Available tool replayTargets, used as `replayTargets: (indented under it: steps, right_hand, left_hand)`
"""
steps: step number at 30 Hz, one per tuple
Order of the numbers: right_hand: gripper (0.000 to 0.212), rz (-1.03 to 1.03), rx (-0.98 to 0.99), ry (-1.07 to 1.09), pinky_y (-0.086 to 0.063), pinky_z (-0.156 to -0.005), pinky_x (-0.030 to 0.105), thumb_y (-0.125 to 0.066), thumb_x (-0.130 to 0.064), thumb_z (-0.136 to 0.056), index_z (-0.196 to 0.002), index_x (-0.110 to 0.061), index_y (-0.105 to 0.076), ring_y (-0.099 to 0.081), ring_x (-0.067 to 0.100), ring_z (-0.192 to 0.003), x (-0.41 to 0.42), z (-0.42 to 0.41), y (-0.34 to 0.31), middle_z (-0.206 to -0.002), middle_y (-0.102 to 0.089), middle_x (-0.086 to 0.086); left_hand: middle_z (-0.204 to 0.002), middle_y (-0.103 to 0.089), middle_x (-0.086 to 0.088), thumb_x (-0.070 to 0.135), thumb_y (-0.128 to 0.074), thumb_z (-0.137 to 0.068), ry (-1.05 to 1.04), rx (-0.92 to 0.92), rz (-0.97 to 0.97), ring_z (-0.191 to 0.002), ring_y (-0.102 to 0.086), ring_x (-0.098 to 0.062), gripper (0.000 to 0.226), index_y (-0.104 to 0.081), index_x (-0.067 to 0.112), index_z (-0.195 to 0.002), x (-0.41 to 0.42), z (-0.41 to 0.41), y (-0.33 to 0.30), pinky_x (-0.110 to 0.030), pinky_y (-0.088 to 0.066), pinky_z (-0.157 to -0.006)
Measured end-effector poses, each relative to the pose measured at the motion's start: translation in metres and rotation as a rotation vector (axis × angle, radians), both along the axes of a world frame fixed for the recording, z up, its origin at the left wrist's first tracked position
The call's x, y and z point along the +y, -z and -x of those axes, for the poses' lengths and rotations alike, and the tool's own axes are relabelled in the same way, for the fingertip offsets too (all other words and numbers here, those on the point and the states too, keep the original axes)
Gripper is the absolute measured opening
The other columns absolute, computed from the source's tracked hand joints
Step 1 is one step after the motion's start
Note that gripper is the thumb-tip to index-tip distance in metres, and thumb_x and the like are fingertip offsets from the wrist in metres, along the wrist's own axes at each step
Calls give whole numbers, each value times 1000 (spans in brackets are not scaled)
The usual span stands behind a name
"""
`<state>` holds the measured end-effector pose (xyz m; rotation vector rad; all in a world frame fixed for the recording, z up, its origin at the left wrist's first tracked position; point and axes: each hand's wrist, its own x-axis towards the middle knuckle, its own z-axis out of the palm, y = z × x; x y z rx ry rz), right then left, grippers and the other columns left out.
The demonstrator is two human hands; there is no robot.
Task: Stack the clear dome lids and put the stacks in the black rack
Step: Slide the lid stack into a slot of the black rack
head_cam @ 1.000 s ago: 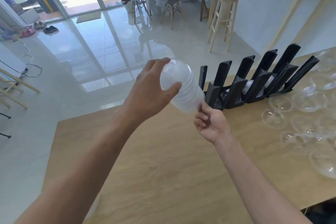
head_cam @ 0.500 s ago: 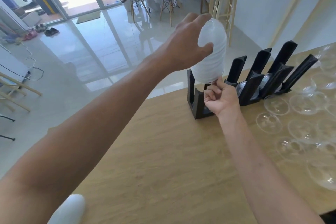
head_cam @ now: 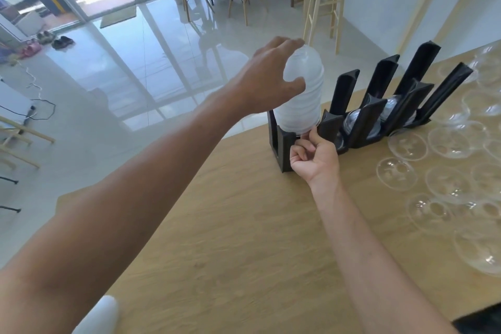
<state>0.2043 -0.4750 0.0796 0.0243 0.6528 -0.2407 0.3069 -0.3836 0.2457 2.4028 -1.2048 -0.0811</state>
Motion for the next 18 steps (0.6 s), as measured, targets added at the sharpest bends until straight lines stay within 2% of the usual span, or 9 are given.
replayTargets:
  steps: [3, 9, 14, 18]
  right_hand:
    - [13, -17, 27, -3, -19, -37, 18, -58, -15, -106, -94, -15, -64, -31, 5, -40, 1, -1, 14, -69, -44, -7]
    - [18, -45, 110, -24, -20, -38, 18, -58, -16, -106, -89, -15, -63, -32, 4, -42, 1, 1, 46, -65, -44, -7]
    - [23, -52, 184, -55, -21, -38, 19, -58, -17, -106, -84, -16, -60, -33, 5, -41, 1, -4, 64, -60, -42, -6]
    - [25, -46, 264, -103, -23, -38, 20, -60, -19, -106, -81, -14, -58, -37, 6, -44, 0, -8, 71, -59, -46, -5]
  left_hand:
    - [-162, -42, -2, 36, -67, -94, -10, 20, -21, -145, -43, -22, 74, -39, 15, -160, -1, -3, 15, -24, -29, -106]
    - [-163, -42, -5, 38, -68, -96, 1, 49, -124, -146, -43, -27, 75, -38, 15, -161, -3, -13, 49, -28, -30, -108]
    - [-161, -43, -5, 38, -72, -93, 16, 79, -177, -145, -44, -28, 76, -41, 17, -159, -6, -22, 64, -37, -37, -112]
    - [-160, -45, -7, 34, -73, -92, 27, 87, -194, -144, -45, -29, 76, -42, 15, -158, -11, -20, 72, -35, -37, -110]
